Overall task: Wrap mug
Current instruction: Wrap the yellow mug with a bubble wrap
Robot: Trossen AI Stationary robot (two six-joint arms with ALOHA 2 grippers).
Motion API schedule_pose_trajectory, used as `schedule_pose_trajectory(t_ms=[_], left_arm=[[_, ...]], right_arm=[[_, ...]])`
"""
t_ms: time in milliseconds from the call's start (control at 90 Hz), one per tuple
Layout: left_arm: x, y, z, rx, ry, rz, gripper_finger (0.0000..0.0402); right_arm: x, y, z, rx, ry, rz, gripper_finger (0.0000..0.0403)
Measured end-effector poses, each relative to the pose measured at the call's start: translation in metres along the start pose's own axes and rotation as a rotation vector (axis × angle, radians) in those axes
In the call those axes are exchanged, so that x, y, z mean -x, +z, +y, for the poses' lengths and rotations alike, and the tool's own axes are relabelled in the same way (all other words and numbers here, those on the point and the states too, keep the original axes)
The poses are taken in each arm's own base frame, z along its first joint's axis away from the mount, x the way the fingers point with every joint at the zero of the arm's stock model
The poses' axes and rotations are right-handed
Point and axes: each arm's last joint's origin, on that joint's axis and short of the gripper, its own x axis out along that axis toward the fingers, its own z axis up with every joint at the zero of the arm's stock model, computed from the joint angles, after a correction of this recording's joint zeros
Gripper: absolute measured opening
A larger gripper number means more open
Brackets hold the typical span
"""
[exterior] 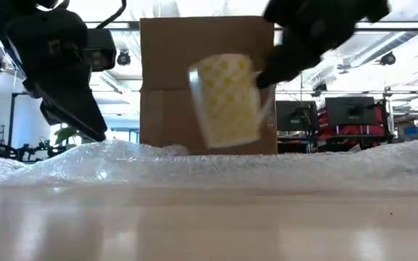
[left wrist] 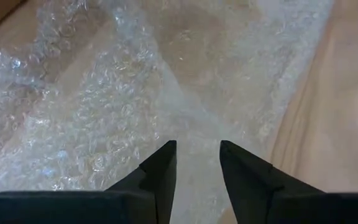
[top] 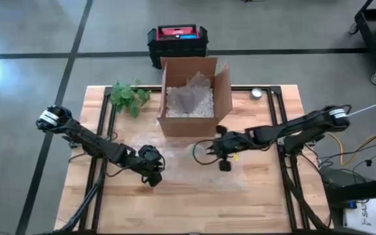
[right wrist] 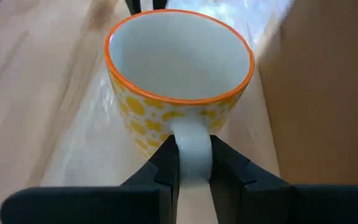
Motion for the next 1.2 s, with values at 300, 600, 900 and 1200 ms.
schedule_pose_trajectory(t_ms=[300,600,900,1200], left_arm=[[0.0,0.0,0.0,0.0,0.0,0.0,0.0094],[0.0,0.003,-0.002,0.011,-0.009,-0.038,0.0078],[0.0,0.003,-0.003,0.013,-0.014,-0.042,0.0075],[0.0,0.003,-0.003,0.014,-0.016,-0.043,0.0075]], right_arm=[[0.05,-0.058,-0.016,-0.129,-0.223,0.04,0.0038],[0.061,-0.111,-0.025,-0.26,-0.438,-0.027,0.0038],[0.052,-0.141,-0.027,-0.302,-0.528,0.005,0.0038],[0.057,-0.138,-0.027,-0.308,-0.523,0.058,0.0143]])
